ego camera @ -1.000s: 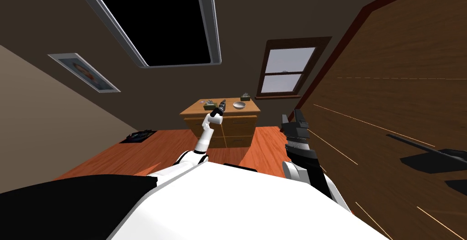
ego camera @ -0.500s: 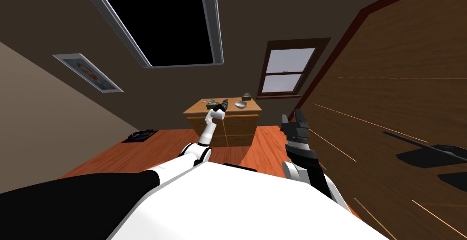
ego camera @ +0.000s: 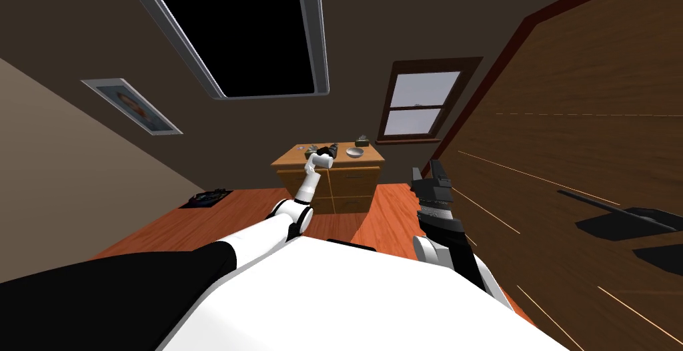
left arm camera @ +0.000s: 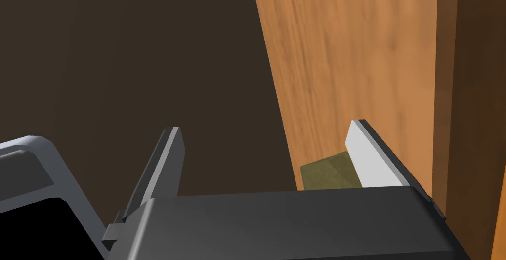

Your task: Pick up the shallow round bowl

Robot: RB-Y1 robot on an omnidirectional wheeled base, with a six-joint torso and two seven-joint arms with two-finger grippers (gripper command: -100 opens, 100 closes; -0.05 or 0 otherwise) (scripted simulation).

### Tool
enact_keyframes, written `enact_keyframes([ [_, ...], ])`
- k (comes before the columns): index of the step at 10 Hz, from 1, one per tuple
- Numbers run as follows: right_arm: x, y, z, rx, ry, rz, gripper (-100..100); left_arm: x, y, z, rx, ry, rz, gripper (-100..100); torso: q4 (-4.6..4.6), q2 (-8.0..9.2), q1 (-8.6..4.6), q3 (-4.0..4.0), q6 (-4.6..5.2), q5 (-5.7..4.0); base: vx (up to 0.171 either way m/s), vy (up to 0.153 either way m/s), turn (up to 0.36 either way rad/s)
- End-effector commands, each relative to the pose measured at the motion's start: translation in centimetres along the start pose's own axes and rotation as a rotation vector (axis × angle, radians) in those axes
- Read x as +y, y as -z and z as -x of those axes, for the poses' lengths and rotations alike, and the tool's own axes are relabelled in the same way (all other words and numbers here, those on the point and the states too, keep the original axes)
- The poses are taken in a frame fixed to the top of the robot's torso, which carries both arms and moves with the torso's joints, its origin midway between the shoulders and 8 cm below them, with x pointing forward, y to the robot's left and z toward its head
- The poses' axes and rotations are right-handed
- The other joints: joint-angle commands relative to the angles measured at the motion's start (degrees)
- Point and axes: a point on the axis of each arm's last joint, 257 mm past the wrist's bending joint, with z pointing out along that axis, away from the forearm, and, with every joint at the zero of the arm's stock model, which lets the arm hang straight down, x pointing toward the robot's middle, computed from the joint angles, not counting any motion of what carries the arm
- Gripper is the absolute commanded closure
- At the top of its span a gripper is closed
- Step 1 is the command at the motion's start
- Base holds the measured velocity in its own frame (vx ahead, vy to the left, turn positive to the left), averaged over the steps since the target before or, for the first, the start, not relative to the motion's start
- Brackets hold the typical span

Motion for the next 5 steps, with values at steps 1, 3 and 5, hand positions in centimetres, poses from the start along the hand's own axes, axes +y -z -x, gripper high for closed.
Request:
enact_keyframes([
  [1,0.0,0.0,0.0,0.000,0.000,0.000,0,0.2,-0.7,-1.3,0.032,0.007,0.051,-100,0.00,0.00,0.00,0.00,0.00,0.00,-0.031,0.044,-0.009],
  [3,0.0,0.0,0.0,0.000,0.000,0.000,0,-0.2,-1.3,-2.8,0.064,0.008,0.100,-100,0.00,-0.01,-0.03,-0.01,0.00,-0.01,-0.023,0.046,-0.005],
  [5,0.0,0.0,0.0,0.000,0.000,0.000,0,-0.6,-1.7,-4.3,0.097,0.007,0.152,-100,-0.01,-0.05,-0.01,-0.03,-0.01,0.00,-0.006,0.041,-0.007],
])
